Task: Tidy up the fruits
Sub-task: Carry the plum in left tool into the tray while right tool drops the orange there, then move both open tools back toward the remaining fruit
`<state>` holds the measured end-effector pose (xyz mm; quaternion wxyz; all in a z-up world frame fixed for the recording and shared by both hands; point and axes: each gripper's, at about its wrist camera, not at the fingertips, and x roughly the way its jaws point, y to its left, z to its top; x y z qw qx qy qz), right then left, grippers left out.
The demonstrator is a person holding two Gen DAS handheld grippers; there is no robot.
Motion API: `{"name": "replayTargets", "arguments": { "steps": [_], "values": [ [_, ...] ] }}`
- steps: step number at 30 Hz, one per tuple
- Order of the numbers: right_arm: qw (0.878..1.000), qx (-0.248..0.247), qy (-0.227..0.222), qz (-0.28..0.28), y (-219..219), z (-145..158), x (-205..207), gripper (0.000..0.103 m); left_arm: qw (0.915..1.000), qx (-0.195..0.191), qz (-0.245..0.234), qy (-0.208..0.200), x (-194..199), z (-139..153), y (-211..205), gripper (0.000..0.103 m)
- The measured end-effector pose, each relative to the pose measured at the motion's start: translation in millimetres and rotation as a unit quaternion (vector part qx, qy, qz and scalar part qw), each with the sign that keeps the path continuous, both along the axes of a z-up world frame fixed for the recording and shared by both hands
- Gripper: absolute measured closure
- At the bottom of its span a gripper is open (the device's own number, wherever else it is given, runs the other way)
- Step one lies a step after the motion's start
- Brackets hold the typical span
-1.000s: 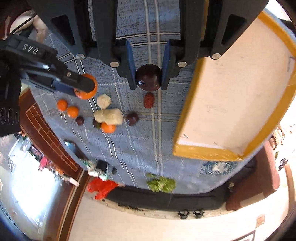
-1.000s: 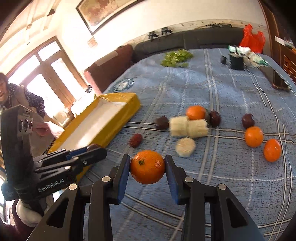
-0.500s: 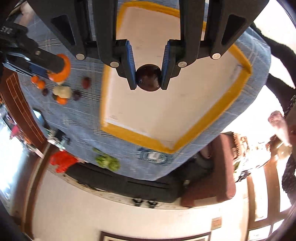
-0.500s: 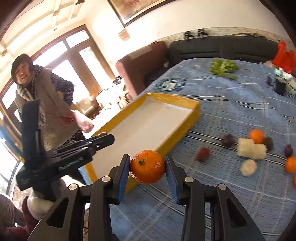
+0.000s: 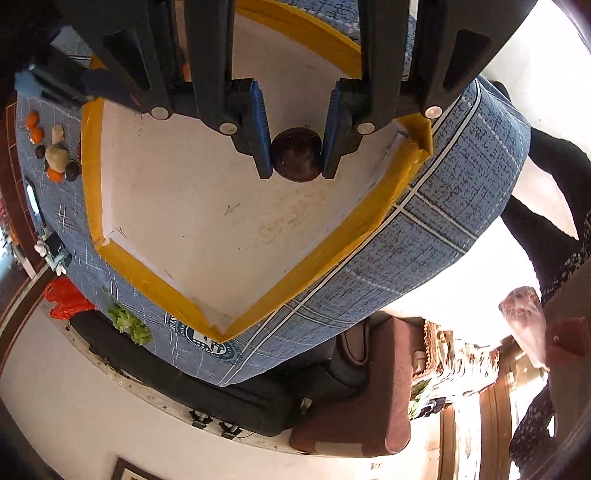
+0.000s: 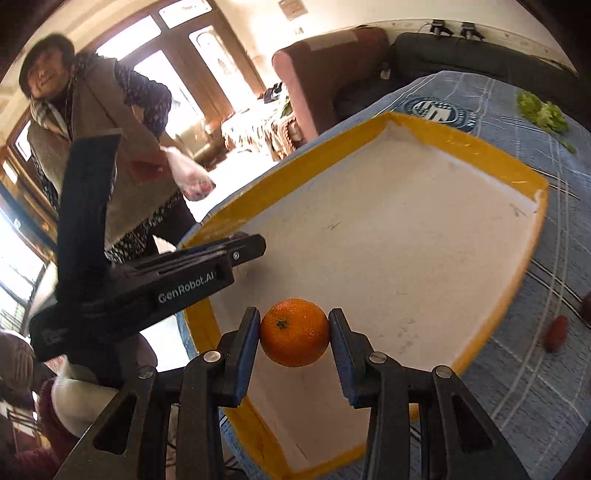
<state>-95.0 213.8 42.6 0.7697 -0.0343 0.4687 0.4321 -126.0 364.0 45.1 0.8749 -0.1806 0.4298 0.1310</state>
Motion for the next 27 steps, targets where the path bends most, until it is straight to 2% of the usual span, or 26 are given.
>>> {"name": "replayTargets", "arguments": {
  "steps": [1,3,4,5,8,11,13,15,17,19,20,24,25,27],
  "values": [
    [1.000,-0.007,-0.002,0.004,4.6,-3.2,-1.3,0.060,1.0000,-0.004,0.002,-0.003,-1.7,1.2,2.5,0.077],
    [1.000,-0.018,-0.007,0.011,13.2,-8.5,-4.2,0.060,0.9999,-0.013,0.003,-0.008,-2.6,4.8,2.9,0.067],
    [1.000,-0.022,-0.008,0.014,15.1,-9.9,-5.2,0.060,0.9997,-0.021,0.003,-0.014,-4.3,7.3,4.1,0.056],
    [1.000,-0.023,-0.008,0.016,15.1,-8.9,-3.9,0.059,0.9995,-0.024,0.003,-0.020,-5.6,9.8,3.4,0.051],
    [1.000,-0.019,-0.005,0.017,13.7,-8.0,-4.5,0.059,0.9991,-0.022,0.007,-0.036,-11.6,18.5,3.0,0.050],
    [1.000,-0.001,-0.004,0.003,-1.2,5.0,-2.4,0.058,0.9984,-0.026,0.009,-0.049,-19.3,27.0,1.6,0.050],
    [0.999,0.023,-0.019,-0.029,-30.1,22.1,0.6,0.058,0.9978,-0.028,0.012,-0.059,-26.4,32.4,2.6,0.047],
    [0.995,0.030,-0.034,-0.086,-60.5,34.1,3.5,0.050,0.9968,-0.030,0.017,-0.072,-35.2,38.2,2.6,0.045],
    [0.985,0.027,-0.046,-0.162,-97.2,39.9,13.8,0.048,0.9960,-0.033,0.019,-0.081,-39.4,42.2,1.8,0.045],
    [0.979,0.021,-0.031,-0.199,-114.3,36.3,25.0,0.047,0.9952,-0.039,0.018,-0.088,-39.5,44.2,-1.1,0.045],
    [0.977,0.016,-0.009,-0.211,-118.4,29.5,31.5,0.046,0.9950,-0.041,0.016,-0.090,-38.8,44.6,-3.7,0.045],
    [0.978,0.017,0.058,-0.201,-106.0,1.3,42.0,0.046,0.9952,-0.040,-0.003,-0.089,-36.6,45.9,-16.6,0.045],
    [0.977,0.014,0.066,-0.201,-102.1,-3.8,43.9,0.048,0.9953,-0.039,-0.006,-0.088,-36.9,46.2,-18.7,0.045],
    [0.976,0.004,0.070,-0.206,-97.1,-8.7,49.0,0.072,0.9952,-0.041,-0.006,-0.089,-38.0,46.5,-19.3,0.045]
  ]
}}
